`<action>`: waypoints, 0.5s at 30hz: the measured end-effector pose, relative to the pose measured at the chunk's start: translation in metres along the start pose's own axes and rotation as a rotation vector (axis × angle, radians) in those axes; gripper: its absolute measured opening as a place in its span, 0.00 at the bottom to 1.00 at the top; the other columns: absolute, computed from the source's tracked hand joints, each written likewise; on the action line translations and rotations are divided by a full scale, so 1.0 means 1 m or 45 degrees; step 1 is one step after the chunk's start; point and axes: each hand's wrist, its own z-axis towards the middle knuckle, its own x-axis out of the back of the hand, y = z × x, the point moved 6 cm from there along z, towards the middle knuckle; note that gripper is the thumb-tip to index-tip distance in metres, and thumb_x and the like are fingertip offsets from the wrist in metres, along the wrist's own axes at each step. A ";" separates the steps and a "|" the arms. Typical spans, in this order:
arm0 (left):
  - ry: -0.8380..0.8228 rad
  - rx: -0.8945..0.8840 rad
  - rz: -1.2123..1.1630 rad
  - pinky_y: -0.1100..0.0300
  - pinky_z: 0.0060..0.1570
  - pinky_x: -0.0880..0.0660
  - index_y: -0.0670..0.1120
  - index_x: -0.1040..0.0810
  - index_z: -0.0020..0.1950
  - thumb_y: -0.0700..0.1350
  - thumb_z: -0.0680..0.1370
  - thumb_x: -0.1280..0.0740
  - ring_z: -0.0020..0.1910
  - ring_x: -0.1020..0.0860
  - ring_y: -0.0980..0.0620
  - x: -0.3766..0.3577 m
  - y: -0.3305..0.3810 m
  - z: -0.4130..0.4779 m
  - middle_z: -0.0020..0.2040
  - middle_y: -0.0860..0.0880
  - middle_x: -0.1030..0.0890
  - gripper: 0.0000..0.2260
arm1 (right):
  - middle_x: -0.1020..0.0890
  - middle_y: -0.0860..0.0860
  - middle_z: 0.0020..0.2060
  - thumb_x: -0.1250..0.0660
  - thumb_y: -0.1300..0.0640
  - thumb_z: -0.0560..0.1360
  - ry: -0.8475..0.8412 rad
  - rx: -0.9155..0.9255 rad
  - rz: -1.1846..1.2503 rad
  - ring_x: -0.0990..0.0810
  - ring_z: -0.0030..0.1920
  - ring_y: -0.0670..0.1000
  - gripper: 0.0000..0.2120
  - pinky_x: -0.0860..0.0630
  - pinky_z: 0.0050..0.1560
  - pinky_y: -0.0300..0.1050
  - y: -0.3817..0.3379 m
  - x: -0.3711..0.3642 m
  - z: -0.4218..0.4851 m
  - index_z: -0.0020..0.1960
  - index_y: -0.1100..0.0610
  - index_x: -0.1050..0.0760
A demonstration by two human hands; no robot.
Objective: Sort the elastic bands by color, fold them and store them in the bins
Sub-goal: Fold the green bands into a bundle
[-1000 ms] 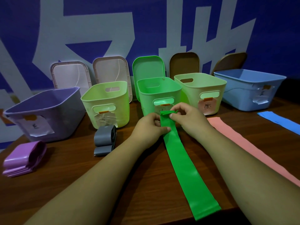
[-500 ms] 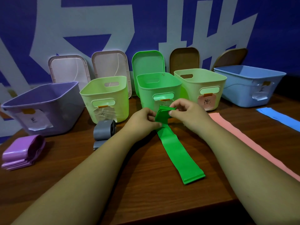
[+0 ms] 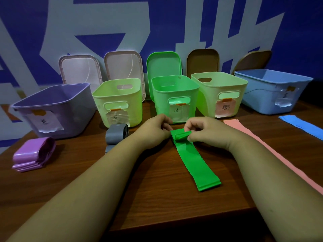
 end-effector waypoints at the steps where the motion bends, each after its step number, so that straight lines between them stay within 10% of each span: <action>1: -0.002 -0.003 0.007 0.64 0.49 0.24 0.49 0.24 0.66 0.36 0.81 0.31 0.48 0.18 0.59 0.000 0.001 -0.001 0.52 0.54 0.15 0.16 | 0.21 0.44 0.36 0.27 0.61 0.76 -0.052 -0.017 -0.021 0.26 0.33 0.41 0.06 0.30 0.41 0.43 0.001 -0.003 0.000 0.49 0.51 0.18; 8: 0.005 0.034 -0.027 0.57 0.51 0.22 0.55 0.22 0.62 0.46 0.82 0.35 0.51 0.18 0.54 0.001 0.008 -0.005 0.54 0.54 0.15 0.10 | 0.20 0.41 0.31 0.36 0.63 0.77 -0.066 -0.143 -0.120 0.26 0.35 0.46 0.15 0.31 0.42 0.46 0.005 0.001 -0.002 0.43 0.48 0.14; 15: -0.034 -0.066 0.020 0.60 0.52 0.22 0.50 0.24 0.67 0.45 0.76 0.23 0.47 0.19 0.56 -0.006 0.014 -0.006 0.53 0.51 0.17 0.21 | 0.17 0.43 0.49 0.30 0.45 0.78 0.263 -0.169 -0.113 0.19 0.52 0.46 0.05 0.23 0.52 0.47 0.015 0.009 0.008 0.52 0.44 0.18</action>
